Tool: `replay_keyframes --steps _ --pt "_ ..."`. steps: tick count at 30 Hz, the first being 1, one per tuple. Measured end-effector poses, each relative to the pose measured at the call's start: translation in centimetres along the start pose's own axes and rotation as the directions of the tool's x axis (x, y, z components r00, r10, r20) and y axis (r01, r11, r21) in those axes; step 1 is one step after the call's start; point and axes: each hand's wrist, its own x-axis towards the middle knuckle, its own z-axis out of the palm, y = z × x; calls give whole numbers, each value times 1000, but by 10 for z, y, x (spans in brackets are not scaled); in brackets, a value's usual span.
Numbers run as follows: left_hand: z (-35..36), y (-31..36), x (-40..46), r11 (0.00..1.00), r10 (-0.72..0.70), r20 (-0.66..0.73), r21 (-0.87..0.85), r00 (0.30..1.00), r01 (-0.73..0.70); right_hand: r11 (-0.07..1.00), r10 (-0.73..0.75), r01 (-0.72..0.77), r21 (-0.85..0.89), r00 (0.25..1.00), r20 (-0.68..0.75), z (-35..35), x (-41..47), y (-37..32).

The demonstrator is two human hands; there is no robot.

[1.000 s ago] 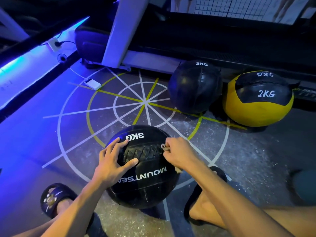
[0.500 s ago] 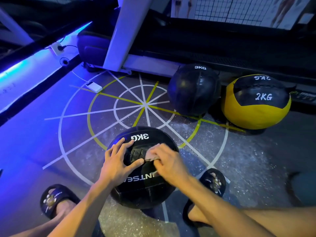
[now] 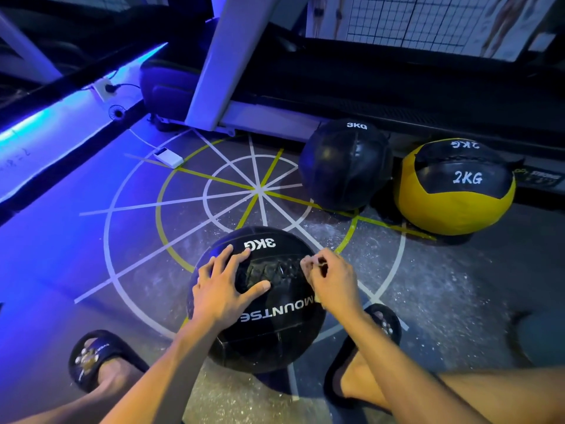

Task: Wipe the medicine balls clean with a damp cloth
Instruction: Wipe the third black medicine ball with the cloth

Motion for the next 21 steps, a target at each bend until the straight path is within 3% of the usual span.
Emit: replay_keyframes --steps 2,4,6,8,11,13,17,19,21 --pt "0 4 1 1000 3 -2 7 1000 -3 994 -103 102 40 995 13 18 -17 -17" --pt "-2 -1 2 1000 3 8 22 1000 -3 949 -313 314 18 935 170 28 -39 -30" --pt "-5 -11 3 999 21 48 28 999 -22 906 -404 423 -13 872 276 20 -35 -26" --pt "-11 -22 3 999 53 106 -5 993 -53 940 -310 335 -64 919 244 8 -17 -13" --pt "-14 -27 2 997 78 139 -35 987 -74 992 -73 79 -98 995 65 2 -7 -3" --pt "-12 -26 -1 997 83 107 -6 991 -83 989 -134 137 -51 990 50 16 -23 -20" --pt "-8 -23 -5 993 96 55 63 994 -100 907 -405 421 0 872 274 38 -61 -48" --pt "-7 -23 -6 992 107 59 54 993 -110 905 -405 423 -36 885 230 29 -51 -42" --pt "-8 -25 -7 993 112 76 29 991 -115 962 -249 262 -74 957 151 10 -31 -27"
